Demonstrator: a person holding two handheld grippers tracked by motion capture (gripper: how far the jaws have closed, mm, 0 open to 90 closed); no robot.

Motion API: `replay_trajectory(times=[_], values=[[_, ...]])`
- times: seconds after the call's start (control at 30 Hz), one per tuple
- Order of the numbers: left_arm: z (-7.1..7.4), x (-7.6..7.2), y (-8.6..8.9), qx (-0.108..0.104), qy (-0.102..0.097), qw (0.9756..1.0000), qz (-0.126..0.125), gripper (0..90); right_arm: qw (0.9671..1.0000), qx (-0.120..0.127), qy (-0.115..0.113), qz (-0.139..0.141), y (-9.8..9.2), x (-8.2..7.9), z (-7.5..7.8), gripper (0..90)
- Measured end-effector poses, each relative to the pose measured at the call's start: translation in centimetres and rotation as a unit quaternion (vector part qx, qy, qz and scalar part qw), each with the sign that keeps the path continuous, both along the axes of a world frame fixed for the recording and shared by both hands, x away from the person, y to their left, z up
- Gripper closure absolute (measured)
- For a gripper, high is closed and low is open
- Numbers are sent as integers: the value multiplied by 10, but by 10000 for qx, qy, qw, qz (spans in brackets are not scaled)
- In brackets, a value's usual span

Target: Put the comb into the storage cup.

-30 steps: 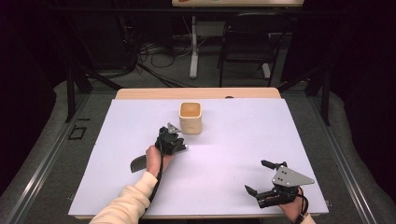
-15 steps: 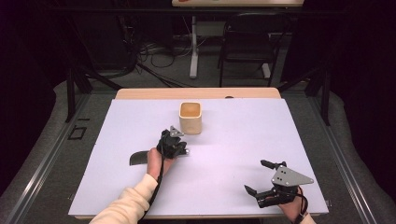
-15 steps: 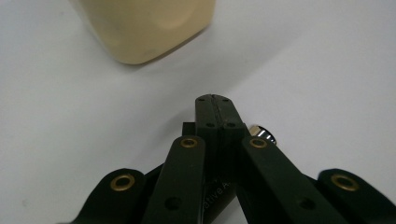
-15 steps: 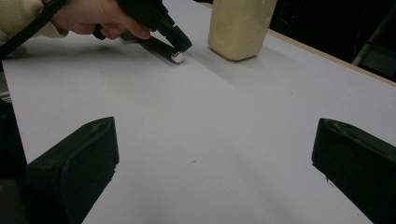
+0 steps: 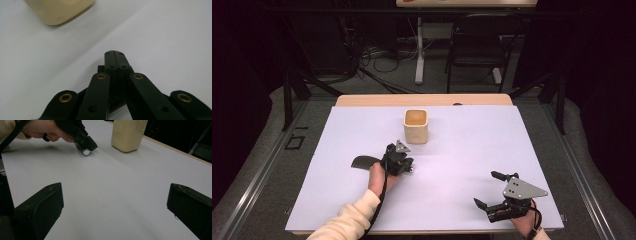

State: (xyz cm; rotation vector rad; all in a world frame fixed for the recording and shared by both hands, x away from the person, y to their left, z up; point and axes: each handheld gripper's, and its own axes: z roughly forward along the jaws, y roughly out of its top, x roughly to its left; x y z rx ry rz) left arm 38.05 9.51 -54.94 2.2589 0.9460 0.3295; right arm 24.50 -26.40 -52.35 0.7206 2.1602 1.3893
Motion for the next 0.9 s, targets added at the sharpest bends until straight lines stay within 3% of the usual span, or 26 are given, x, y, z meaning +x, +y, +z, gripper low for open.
replay_trajectory(times=[0.37, 0.9], values=[[0, -6, 1, -21, 200, 9997, -133, 900, 10000, -11, -9, -25, -1, -1, 1, 3], [4, -16, 5, 37, 314, 9992, -255, 900, 10000, 7, -33, -52, -4, -2, 1, 3]])
